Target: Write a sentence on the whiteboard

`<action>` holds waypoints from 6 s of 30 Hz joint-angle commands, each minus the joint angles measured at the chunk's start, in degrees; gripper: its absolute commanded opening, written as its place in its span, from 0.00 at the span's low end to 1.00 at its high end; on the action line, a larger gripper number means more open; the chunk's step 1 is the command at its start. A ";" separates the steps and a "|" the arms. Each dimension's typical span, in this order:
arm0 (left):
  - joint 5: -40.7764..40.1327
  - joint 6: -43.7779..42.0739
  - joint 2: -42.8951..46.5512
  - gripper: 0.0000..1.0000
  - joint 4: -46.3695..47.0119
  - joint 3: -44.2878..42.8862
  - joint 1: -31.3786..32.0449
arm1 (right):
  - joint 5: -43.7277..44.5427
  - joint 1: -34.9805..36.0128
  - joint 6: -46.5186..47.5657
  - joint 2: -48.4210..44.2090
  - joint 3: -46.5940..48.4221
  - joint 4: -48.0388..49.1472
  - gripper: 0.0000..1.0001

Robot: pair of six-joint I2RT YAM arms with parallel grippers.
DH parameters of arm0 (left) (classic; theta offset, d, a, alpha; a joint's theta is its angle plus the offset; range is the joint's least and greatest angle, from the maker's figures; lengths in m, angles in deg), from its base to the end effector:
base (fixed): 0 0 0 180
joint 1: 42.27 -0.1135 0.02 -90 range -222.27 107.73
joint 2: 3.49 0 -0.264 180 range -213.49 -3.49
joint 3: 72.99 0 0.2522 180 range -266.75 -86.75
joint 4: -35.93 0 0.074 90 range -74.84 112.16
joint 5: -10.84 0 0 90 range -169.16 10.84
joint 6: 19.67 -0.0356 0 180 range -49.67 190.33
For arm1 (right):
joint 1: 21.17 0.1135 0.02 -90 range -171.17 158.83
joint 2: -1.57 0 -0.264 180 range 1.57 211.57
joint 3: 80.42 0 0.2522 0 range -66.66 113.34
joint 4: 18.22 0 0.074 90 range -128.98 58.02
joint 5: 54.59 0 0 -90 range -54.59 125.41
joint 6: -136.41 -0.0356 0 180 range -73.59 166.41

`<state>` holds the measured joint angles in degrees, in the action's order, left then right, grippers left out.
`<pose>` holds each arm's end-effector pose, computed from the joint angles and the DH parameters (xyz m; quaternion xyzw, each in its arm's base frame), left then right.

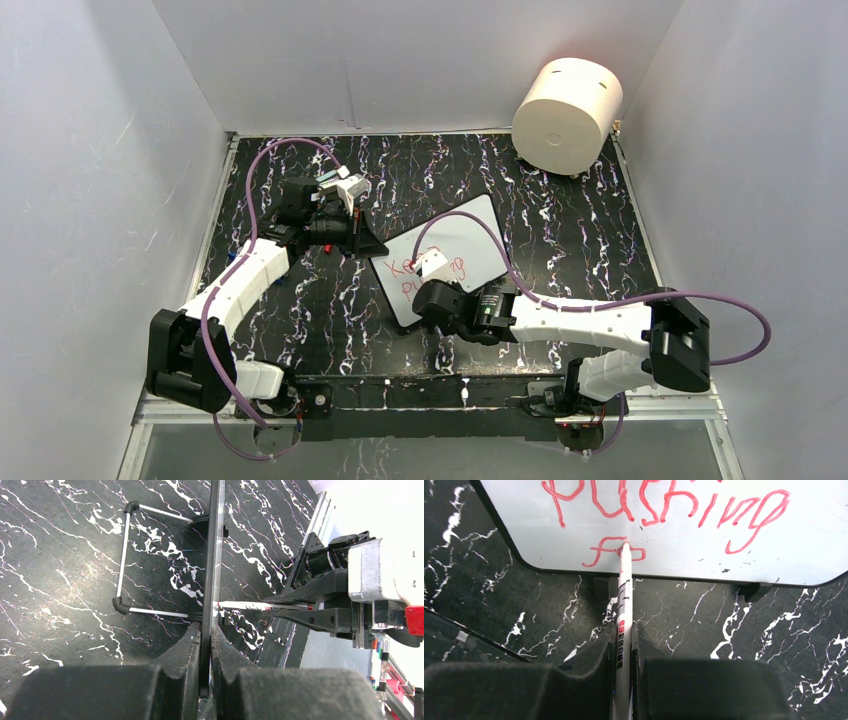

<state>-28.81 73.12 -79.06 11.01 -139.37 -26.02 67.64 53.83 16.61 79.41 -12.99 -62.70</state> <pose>0.2643 -0.1056 0.2747 0.2917 0.7706 -0.4408 0.3561 0.0888 0.2581 0.2408 -0.2747 0.8778 0.0681 0.3865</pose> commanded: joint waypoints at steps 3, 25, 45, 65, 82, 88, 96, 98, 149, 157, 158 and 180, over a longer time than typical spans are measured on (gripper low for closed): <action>-7.19 -1.27 -1.64 0.00 -3.35 1.03 0.36 | -0.24 -0.12 0.27 -2.23 0.97 3.30 0.00; -7.34 -1.30 -1.60 0.00 -3.60 1.08 0.39 | 4.07 -0.23 -0.87 -2.47 -1.04 -0.30 0.00; -6.85 -1.30 -2.04 0.00 -3.52 0.94 0.38 | 5.14 -0.73 -0.70 -1.10 -0.72 1.23 0.00; -7.16 -1.36 -1.86 0.00 -3.59 0.95 0.36 | 2.16 -0.99 -1.65 0.19 -1.35 -0.98 0.00; -7.11 -1.30 -1.77 0.00 -3.60 1.04 0.38 | 1.24 -1.04 -2.87 -0.08 -2.43 -1.45 0.00; -7.14 -1.29 -1.77 0.00 -3.55 1.10 0.39 | 2.52 -1.04 -2.07 -0.49 -1.71 -0.22 0.00; -6.86 -1.37 -1.86 0.00 -3.59 0.95 0.36 | 3.89 -1.07 -0.38 -1.07 -0.37 1.53 0.00; -6.91 -1.37 -1.86 0.00 -3.60 1.02 0.38 | 4.19 -1.07 0.01 -1.15 -0.02 1.83 0.00; -7.53 -1.45 -1.93 0.00 -3.71 0.95 0.41 | 2.66 -3.79 1.31 -4.83 -1.81 -0.64 0.00; -7.33 -1.49 -1.95 0.00 -3.70 1.00 0.40 | 1.70 -4.58 1.99 -3.66 -2.17 0.80 0.00; -7.29 -1.46 -1.99 0.00 -3.72 1.03 0.37 | 1.62 -4.68 2.02 -3.54 -2.17 0.90 0.00; -7.07 -1.45 -2.34 0.00 -3.75 0.77 0.37 | -1.20 -5.03 1.33 -1.11 -2.37 -1.27 0.00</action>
<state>-28.79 73.10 -79.17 10.98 -139.37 -26.02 66.46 49.18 18.53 77.60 -15.05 -65.28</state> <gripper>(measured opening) 0.062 0.197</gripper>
